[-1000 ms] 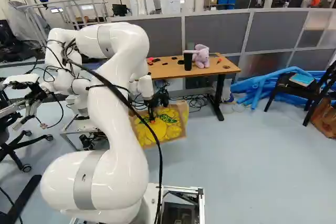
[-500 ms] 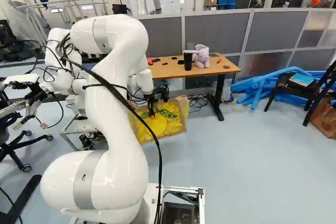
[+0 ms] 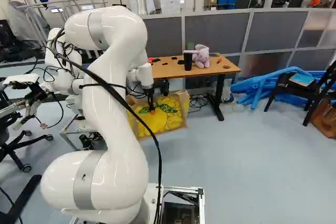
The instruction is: Pick up the bag on the ground and place it on the table
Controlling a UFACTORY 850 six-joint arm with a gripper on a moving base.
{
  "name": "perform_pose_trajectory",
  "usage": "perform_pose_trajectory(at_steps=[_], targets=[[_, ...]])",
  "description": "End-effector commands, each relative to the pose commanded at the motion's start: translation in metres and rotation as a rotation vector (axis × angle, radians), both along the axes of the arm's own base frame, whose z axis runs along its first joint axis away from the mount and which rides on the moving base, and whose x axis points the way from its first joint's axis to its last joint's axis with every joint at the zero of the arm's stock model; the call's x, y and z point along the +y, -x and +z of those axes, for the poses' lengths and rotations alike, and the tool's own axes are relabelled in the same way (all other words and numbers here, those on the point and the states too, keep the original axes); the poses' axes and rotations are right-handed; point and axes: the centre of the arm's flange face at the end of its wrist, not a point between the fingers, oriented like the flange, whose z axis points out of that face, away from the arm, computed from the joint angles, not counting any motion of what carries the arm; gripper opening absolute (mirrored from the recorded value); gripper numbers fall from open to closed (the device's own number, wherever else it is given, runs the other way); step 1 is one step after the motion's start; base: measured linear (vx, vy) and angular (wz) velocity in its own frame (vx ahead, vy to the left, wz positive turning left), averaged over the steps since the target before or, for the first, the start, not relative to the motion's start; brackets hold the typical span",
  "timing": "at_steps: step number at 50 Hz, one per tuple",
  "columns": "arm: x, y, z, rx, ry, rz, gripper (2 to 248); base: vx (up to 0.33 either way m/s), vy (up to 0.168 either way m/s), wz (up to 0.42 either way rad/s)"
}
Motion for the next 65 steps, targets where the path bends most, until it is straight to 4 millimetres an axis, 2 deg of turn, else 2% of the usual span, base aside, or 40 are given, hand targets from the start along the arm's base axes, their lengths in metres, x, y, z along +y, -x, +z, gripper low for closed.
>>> perform_pose_trajectory(at_steps=[65], targets=[[-0.008, -0.023, 0.104, -0.029, -0.003, -0.017, 24, 0.000, 0.000, 0.000]])
